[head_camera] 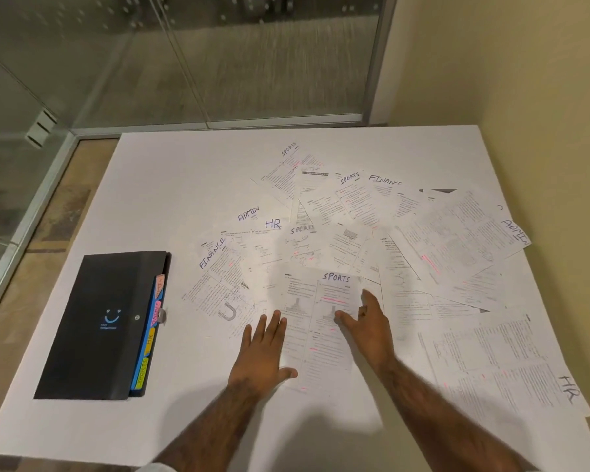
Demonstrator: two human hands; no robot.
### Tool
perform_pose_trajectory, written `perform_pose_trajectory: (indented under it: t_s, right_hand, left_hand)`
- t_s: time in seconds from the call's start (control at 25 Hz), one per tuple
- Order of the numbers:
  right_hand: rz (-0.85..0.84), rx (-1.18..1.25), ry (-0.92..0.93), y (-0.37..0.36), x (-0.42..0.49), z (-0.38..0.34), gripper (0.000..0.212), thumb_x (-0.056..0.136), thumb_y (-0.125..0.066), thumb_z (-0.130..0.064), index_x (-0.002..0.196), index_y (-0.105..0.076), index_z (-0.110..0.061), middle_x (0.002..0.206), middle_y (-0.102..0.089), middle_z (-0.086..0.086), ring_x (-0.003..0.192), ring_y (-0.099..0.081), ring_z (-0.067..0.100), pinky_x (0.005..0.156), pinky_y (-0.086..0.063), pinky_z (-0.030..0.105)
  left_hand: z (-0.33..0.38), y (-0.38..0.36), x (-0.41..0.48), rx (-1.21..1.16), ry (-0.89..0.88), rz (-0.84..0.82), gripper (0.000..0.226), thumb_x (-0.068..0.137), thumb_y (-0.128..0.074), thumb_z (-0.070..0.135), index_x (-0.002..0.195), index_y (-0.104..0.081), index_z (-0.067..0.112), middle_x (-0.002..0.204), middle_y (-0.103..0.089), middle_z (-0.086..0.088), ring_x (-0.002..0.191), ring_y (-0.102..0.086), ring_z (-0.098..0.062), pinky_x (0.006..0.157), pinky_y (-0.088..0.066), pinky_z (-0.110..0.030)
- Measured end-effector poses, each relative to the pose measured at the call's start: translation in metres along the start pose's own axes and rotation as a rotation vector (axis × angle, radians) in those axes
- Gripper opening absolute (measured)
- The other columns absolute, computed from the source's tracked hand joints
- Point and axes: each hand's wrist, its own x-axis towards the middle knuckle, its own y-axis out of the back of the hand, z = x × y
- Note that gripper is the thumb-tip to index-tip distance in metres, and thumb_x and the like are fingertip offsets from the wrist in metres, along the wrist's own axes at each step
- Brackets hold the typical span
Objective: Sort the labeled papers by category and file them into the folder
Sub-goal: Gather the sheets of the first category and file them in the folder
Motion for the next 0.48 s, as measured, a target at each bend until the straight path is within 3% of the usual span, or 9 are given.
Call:
perform_pose_trajectory:
  t_s: [0.08,0.16,0.28,0.36,0.4,0.48]
  right_hand:
    - [0.031,-0.136,-0.026,-0.005,-0.001,0.001,0.020,0.089,-0.072,-0.030,0.104,-0.063,-0.019,0.082,-0.058,-0.014,0.074,-0.056,0.008,0.059,-0.042,0.023]
    - [0.006,-0.216,-0.021,-0.010,0.000,0.001,0.018,0.088,-0.069,-0.027,0.078,-0.056,-0.021,0.076,-0.057,-0.009,0.069,-0.055,0.013,0.054,-0.040,0.024]
    - [-0.090,-0.228,-0.005,-0.012,-0.002,0.002,0.004,0.093,-0.063,-0.019,0.096,-0.063,-0.017,0.093,-0.064,-0.008,0.079,-0.062,0.014,0.060,-0.045,0.025]
    - [0.012,-0.150,0.020,-0.006,-0.001,0.005,0.011,0.095,-0.060,-0.014,0.105,-0.064,-0.011,0.096,-0.067,-0.004,0.086,-0.065,0.021,0.069,-0.049,0.030]
    - [0.078,-0.101,0.020,-0.001,0.000,0.007,0.010,0.096,-0.059,-0.012,0.104,-0.064,-0.009,0.093,-0.068,-0.002,0.086,-0.066,0.023,0.069,-0.049,0.031]
    - [0.178,-0.002,-0.002,0.016,0.002,0.009,0.010,0.096,-0.058,-0.008,0.103,-0.065,-0.010,0.090,-0.069,0.000,0.084,-0.066,0.023,0.065,-0.048,0.029]
  left_hand:
    - [-0.001,0.001,-0.001,0.005,-0.013,0.024,0.109,0.088,-0.052,0.068,0.160,0.012,0.017,0.166,0.023,-0.002,0.155,0.017,-0.029,0.123,0.007,-0.052]
    - [-0.001,0.001,-0.001,0.011,-0.021,0.033,0.109,0.088,-0.051,0.070,0.160,0.012,0.017,0.165,0.024,-0.001,0.153,0.020,-0.027,0.122,0.009,-0.051]
    - [-0.002,0.001,0.000,-0.038,-0.033,0.060,0.099,0.091,-0.043,0.071,0.161,0.001,0.017,0.169,0.011,-0.003,0.154,0.012,-0.023,0.125,0.001,-0.049]
    - [-0.008,0.008,0.007,-0.133,0.039,0.206,0.084,0.093,-0.040,0.069,0.157,-0.026,0.017,0.166,-0.025,-0.009,0.152,-0.025,-0.027,0.123,-0.024,-0.044]
    - [-0.013,0.013,0.013,-0.186,0.127,0.305,0.076,0.093,-0.042,0.067,0.150,-0.037,0.017,0.155,-0.042,-0.009,0.141,-0.040,-0.027,0.115,-0.037,-0.043]
    - [-0.017,0.030,0.030,-0.347,0.322,0.441,0.064,0.091,-0.049,0.064,0.136,-0.049,0.018,0.134,-0.055,-0.006,0.121,-0.051,-0.026,0.097,-0.049,-0.043]
